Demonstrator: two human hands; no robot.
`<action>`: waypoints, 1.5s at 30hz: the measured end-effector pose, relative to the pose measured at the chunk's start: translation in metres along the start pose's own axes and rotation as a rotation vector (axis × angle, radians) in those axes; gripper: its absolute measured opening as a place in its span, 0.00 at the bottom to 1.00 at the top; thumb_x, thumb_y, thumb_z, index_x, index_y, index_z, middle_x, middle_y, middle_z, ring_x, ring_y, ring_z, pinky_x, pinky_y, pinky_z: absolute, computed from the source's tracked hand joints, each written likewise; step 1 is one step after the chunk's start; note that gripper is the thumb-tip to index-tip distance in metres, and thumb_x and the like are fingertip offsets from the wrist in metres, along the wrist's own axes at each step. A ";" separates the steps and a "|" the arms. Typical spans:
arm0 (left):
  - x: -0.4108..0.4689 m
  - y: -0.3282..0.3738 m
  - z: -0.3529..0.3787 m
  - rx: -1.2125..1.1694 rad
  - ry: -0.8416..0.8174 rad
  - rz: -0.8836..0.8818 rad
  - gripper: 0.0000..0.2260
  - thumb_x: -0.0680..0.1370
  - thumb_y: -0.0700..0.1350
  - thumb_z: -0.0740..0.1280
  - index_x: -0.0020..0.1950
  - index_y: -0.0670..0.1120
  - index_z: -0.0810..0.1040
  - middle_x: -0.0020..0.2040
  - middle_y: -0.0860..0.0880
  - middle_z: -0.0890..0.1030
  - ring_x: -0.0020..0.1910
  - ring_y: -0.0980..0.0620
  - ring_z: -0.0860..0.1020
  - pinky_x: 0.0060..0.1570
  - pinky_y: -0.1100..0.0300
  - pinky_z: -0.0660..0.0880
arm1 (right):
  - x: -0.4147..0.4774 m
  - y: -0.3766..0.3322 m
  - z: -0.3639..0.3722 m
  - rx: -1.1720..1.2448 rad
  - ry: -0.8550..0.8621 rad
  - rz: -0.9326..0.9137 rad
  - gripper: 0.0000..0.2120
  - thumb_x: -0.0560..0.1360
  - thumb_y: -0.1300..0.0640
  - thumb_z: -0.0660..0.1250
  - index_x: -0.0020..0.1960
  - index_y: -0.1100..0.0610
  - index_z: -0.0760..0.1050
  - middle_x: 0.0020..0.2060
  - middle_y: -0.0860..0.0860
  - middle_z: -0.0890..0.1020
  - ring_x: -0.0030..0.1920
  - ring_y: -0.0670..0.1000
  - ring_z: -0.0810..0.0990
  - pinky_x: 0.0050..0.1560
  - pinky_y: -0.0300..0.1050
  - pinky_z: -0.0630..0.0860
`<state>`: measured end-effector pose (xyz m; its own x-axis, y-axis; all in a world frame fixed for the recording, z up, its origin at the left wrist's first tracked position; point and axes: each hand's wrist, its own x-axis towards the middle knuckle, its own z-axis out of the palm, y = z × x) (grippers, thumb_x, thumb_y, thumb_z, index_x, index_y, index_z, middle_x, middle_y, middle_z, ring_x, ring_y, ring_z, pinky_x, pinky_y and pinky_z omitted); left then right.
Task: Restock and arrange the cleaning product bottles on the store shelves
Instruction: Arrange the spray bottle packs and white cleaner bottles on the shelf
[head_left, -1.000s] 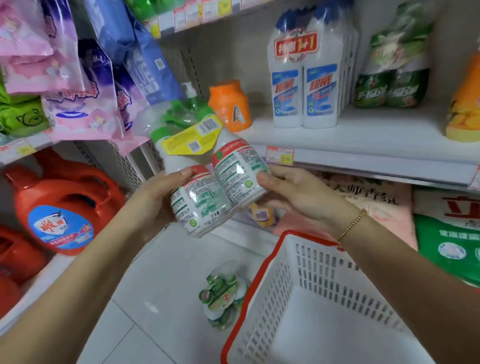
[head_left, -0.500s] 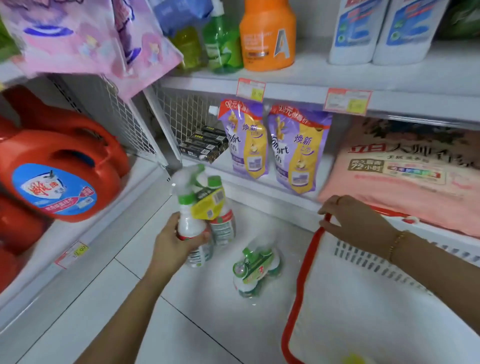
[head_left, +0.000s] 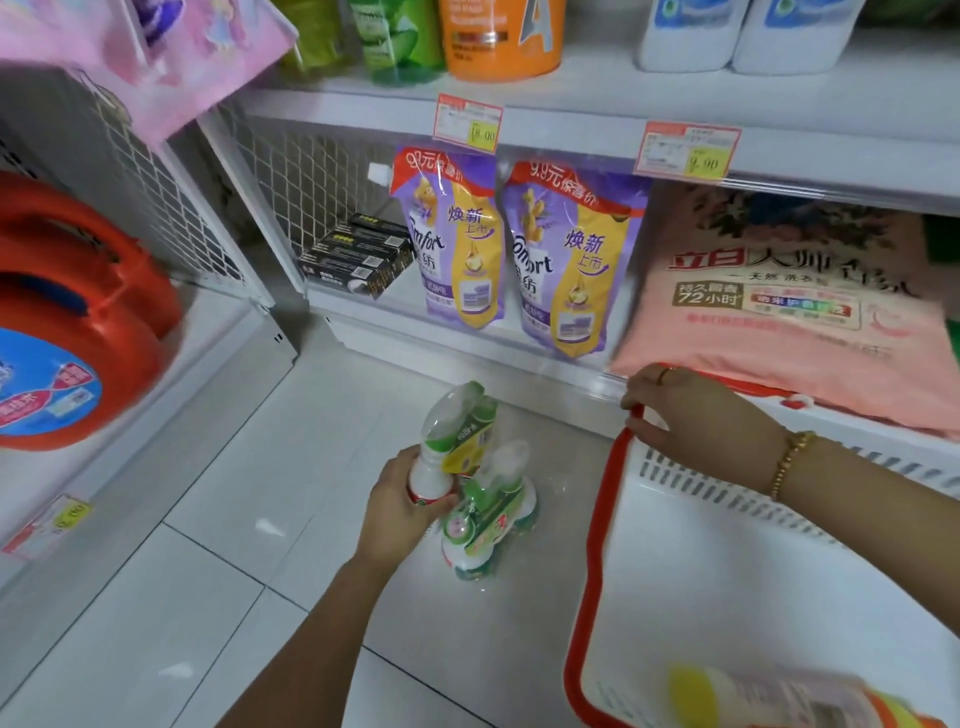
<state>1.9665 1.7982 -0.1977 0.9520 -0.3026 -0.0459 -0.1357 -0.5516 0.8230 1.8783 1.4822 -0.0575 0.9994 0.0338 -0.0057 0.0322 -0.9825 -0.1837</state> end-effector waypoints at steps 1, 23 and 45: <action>-0.001 -0.003 0.002 -0.016 0.004 -0.006 0.28 0.63 0.55 0.77 0.61 0.58 0.72 0.54 0.56 0.78 0.51 0.61 0.76 0.46 0.65 0.72 | -0.001 0.001 0.000 0.001 0.005 -0.010 0.14 0.78 0.52 0.64 0.60 0.57 0.77 0.56 0.54 0.77 0.55 0.54 0.76 0.54 0.43 0.70; -0.046 0.027 -0.060 0.091 0.127 -0.174 0.12 0.71 0.35 0.74 0.52 0.43 0.79 0.45 0.49 0.82 0.49 0.47 0.81 0.43 0.65 0.76 | -0.007 0.021 -0.032 0.038 -0.033 -0.097 0.15 0.78 0.47 0.63 0.61 0.52 0.74 0.57 0.50 0.76 0.55 0.49 0.74 0.52 0.38 0.65; 0.133 0.520 0.135 -0.240 -0.178 0.427 0.25 0.74 0.43 0.73 0.69 0.41 0.70 0.62 0.47 0.76 0.58 0.49 0.76 0.55 0.56 0.76 | -0.101 0.241 -0.184 -0.162 0.978 0.628 0.25 0.76 0.40 0.60 0.36 0.60 0.79 0.32 0.61 0.78 0.35 0.62 0.77 0.33 0.44 0.61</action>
<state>1.9852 1.3660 0.1473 0.7611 -0.6010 0.2438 -0.4153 -0.1628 0.8950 1.7877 1.2082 0.0800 0.4216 -0.5513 0.7200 -0.5397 -0.7906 -0.2894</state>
